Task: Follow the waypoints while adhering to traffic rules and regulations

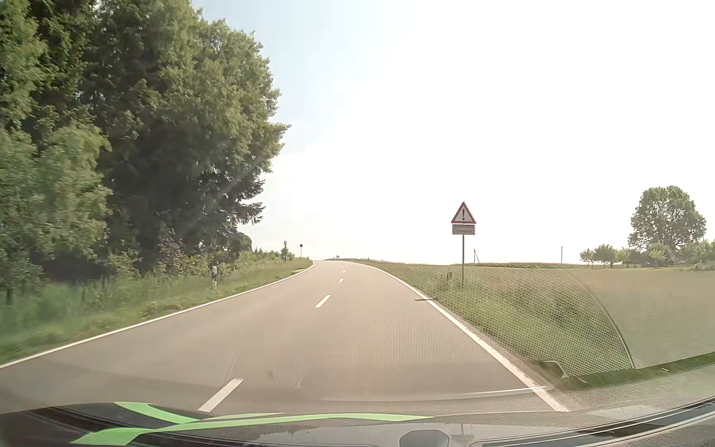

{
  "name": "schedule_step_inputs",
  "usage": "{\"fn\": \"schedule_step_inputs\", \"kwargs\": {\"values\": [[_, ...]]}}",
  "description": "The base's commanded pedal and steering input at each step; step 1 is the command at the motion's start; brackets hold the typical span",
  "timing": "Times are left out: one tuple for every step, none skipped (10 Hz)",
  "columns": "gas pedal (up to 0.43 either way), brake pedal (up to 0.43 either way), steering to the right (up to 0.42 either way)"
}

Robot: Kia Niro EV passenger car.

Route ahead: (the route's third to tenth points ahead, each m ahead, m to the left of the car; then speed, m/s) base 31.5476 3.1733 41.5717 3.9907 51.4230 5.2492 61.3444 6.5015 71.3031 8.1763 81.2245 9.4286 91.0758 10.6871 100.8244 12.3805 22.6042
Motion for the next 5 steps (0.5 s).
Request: {"fn": "schedule_step_inputs", "kwargs": {"values": [[0.319, 0.000, -0.014], [0.319, 0.000, -0.014], [0.319, 0.000, -0.015], [0.319, 0.000, -0.015], [0.319, 0.000, -0.015]]}}
